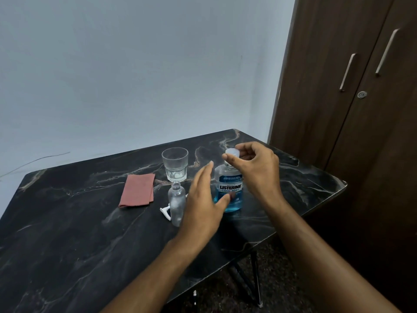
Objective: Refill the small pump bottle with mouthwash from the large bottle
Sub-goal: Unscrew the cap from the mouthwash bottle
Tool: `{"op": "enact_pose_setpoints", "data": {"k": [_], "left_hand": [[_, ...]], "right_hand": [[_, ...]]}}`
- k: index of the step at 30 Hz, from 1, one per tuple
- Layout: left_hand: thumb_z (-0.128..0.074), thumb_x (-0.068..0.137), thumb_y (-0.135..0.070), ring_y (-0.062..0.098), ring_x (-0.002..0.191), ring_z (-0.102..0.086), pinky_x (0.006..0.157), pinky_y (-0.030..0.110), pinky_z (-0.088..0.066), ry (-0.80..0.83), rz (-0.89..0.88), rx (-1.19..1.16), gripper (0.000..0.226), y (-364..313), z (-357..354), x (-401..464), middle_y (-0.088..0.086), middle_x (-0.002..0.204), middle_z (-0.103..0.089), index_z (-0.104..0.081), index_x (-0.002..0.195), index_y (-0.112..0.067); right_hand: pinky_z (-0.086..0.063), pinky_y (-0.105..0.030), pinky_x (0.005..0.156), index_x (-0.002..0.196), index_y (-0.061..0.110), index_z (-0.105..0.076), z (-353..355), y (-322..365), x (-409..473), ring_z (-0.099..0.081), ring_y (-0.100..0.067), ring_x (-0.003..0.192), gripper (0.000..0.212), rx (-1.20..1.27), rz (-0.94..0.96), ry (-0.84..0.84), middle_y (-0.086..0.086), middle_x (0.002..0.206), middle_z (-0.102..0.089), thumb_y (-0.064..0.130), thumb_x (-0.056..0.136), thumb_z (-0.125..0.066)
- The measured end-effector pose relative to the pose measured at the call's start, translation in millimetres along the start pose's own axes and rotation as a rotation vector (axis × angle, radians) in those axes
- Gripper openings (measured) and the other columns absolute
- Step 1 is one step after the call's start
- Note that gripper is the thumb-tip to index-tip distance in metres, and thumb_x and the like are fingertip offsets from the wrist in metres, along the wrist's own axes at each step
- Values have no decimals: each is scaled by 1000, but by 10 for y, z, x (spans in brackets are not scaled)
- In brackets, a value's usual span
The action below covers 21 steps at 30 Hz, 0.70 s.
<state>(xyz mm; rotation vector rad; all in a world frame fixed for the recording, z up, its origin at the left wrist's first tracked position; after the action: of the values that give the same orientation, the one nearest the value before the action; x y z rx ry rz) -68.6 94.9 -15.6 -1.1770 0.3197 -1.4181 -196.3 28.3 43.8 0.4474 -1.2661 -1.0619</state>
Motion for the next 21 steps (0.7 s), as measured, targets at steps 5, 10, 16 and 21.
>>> {"op": "enact_pose_setpoints", "data": {"k": [5, 10, 16, 21], "left_hand": [[-75, 89, -30, 12, 117, -59, 89, 13, -46, 12, 107, -106, 56, -59, -234, 379, -8, 124, -59, -55, 140, -18], [-75, 90, -26, -2, 91, -64, 70, 7, -47, 19, 53, -137, 29, 27, -225, 462, -16, 101, -66, -66, 117, -25], [-77, 87, -30, -17, 80, -63, 65, 1, -45, 35, 92, -168, 26, 53, -215, 482, -21, 86, -68, -59, 101, -41], [-79, 84, -36, -16, 79, -63, 64, 6, -47, 28, 73, -170, 28, 72, -213, 483, -20, 85, -70, -65, 107, -32]], "right_hand": [[-54, -10, 61, 113, 8, -74, 18, 16, 5, -69, -4, 81, 40, -15, 30, 16, 1, 94, -73, 30, 81, -85], [-55, -12, 76, 123, 11, -72, 36, 4, 11, -68, -7, 94, 40, -104, 88, 46, 0, 108, -73, 29, 88, -77], [-56, -16, 85, 136, 11, -63, 44, 43, 72, -68, -4, 101, 57, -20, 31, 191, -2, 123, -72, 29, 85, -80], [-56, -13, 62, 127, 12, -63, 61, 38, 66, -65, 3, 79, 53, -14, -13, 146, 2, 99, -68, 18, 79, -85]]}}
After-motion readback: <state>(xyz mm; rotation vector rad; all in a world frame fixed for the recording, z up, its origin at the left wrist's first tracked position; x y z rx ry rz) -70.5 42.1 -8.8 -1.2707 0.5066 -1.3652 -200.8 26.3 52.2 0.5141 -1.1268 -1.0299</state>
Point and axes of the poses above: each hand's wrist, its own x-axis towards the middle knuckle, its own z-axis out of the back of the hand, y = z × x, the point moved 1 cm from there along x, towards the middle knuckle
